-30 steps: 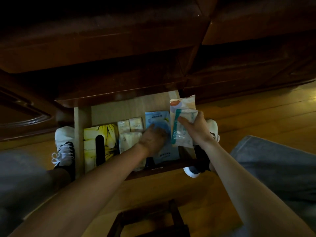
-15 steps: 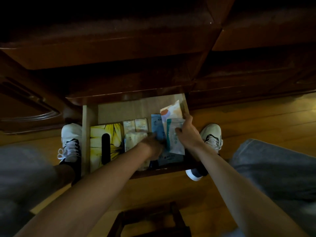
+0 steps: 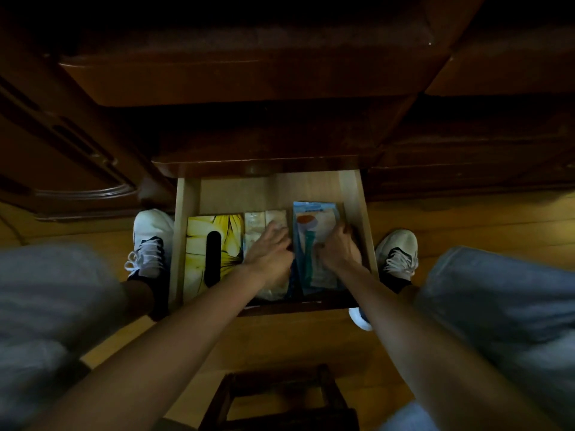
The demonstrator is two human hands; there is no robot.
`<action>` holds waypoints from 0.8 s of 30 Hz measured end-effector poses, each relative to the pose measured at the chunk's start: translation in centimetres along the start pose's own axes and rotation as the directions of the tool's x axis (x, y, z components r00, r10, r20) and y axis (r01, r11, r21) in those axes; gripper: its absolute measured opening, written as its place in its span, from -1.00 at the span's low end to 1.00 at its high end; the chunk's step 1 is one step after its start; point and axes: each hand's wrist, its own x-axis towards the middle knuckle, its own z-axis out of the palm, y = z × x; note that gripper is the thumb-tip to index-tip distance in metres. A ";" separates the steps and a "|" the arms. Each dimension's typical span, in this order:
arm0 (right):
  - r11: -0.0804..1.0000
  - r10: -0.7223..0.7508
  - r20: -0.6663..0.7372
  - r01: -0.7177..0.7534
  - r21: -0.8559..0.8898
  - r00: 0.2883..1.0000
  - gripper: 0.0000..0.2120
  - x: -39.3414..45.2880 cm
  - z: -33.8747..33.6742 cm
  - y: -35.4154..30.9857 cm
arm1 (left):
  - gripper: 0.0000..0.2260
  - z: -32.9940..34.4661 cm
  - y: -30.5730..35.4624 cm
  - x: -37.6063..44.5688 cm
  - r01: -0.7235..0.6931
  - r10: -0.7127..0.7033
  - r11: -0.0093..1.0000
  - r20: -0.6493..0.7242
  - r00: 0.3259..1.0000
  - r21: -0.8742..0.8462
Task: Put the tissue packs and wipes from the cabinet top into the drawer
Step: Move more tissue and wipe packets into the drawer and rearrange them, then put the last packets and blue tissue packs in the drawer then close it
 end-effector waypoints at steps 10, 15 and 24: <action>0.953 -0.097 0.026 0.101 -0.286 0.995 -0.31 0.4 -1.3 -0.7 | -0.65 -1.5 0.0 -0.3 -0.003 0.003 1.000 -0.003 1.000 -0.009; 0.943 -0.270 -0.062 0.251 -0.218 0.961 -0.43 -3.1 -8.0 -4.0 | -0.70 -7.1 -2.3 -4.0 0.069 -0.110 0.974 -0.184 0.977 -0.217; 0.613 -0.631 -0.744 0.729 -0.305 0.220 -0.77 -15.1 -29.2 -11.6 | -0.71 -26.3 -8.6 -15.4 0.166 -0.250 0.967 -0.837 0.487 -0.193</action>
